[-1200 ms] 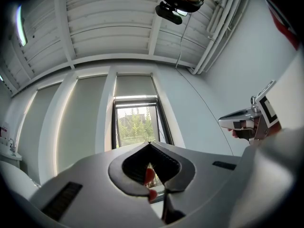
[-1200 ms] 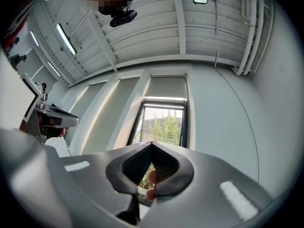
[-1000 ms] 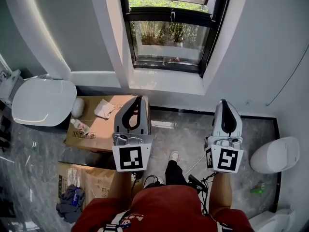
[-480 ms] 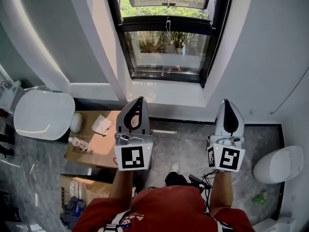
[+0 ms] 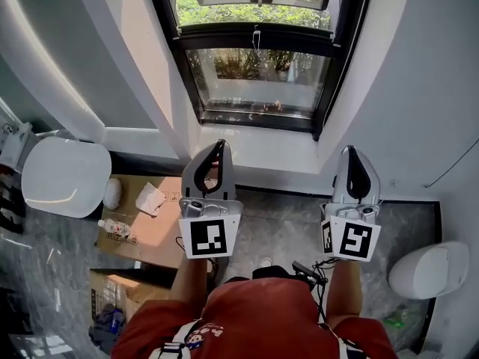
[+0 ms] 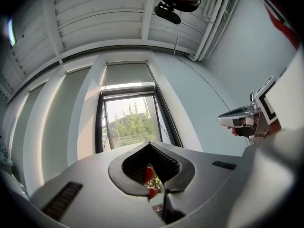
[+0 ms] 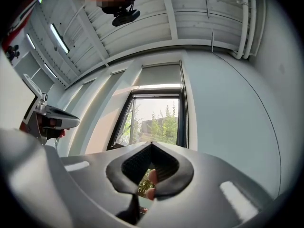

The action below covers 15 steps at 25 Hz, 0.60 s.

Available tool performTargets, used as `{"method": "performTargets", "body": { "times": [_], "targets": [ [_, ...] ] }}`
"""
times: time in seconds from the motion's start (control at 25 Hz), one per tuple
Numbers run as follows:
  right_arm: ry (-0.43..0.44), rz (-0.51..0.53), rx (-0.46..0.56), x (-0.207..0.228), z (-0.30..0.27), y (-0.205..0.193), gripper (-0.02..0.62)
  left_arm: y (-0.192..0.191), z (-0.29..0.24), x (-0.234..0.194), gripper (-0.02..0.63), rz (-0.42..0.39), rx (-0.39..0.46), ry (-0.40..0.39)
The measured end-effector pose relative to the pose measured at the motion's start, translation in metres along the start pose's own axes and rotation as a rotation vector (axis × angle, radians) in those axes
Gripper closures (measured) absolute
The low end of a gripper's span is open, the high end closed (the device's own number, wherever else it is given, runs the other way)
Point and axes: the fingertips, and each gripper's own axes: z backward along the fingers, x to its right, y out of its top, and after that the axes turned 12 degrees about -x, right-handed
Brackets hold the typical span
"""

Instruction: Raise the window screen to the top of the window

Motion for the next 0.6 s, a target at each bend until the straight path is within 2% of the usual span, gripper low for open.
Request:
{"method": "performTargets", "body": {
  "times": [0.28, 0.6],
  "targets": [
    [0.022, -0.027, -0.009, 0.017, -0.036, -0.018, 0.584, -0.003, -0.038, 0.004, 0.600, -0.005, -0.018, 0.019],
    [0.035, -0.048, -0.033, 0.011, -0.071, -0.036, 0.584, -0.018, -0.066, -0.010, 0.600, 0.024, -0.035, 0.026]
  ]
}}
